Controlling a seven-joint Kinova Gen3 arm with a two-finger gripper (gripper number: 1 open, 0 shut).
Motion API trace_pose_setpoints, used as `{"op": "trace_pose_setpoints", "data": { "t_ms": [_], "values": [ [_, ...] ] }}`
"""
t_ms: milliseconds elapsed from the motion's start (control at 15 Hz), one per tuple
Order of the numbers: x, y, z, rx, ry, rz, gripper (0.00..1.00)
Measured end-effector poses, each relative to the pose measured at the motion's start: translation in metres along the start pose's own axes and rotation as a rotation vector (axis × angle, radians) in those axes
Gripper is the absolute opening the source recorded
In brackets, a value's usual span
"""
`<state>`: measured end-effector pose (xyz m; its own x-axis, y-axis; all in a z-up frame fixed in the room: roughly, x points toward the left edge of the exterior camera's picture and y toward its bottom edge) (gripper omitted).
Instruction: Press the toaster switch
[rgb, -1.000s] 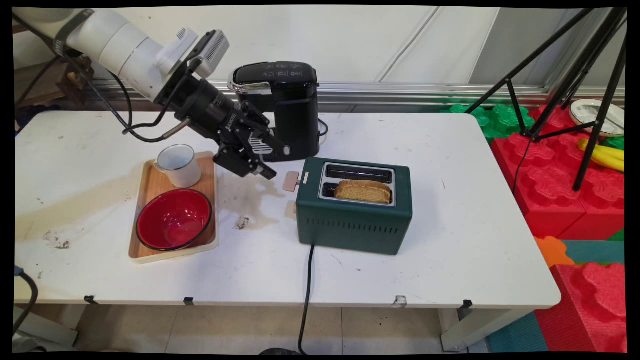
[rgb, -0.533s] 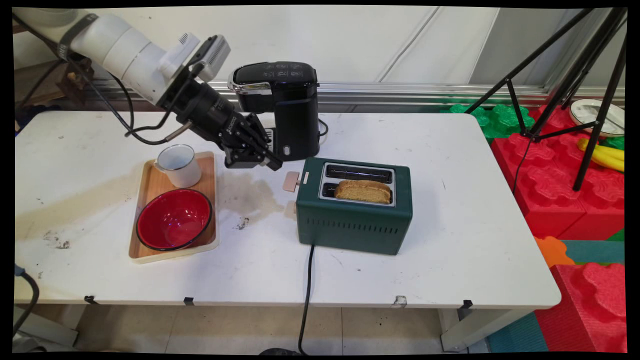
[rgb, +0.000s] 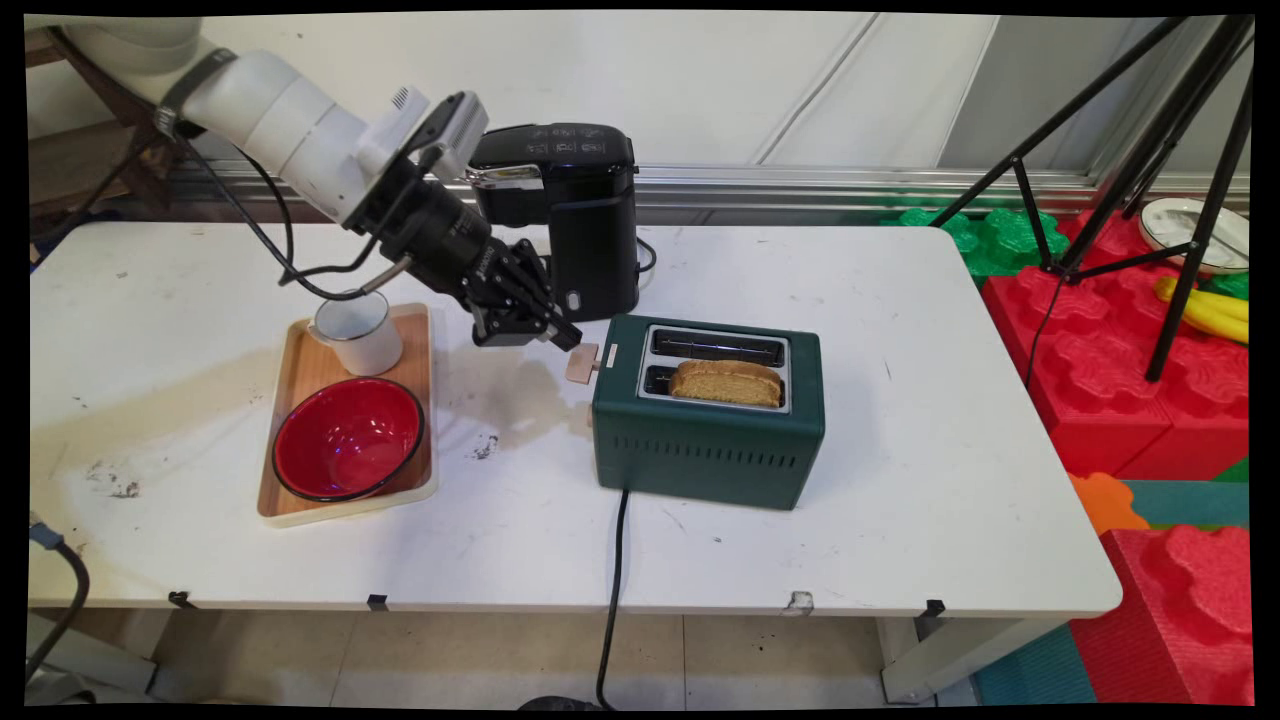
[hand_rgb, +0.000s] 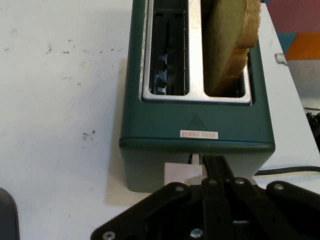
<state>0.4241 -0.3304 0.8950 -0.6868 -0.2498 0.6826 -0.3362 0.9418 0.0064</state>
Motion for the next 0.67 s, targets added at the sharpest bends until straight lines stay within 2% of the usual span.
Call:
{"op": "trace_pose_setpoints", "data": {
  "t_ms": [667],
  "values": [
    [-0.009,-0.006,0.026,-0.003,-0.019,-0.018,0.00]
  ]
}}
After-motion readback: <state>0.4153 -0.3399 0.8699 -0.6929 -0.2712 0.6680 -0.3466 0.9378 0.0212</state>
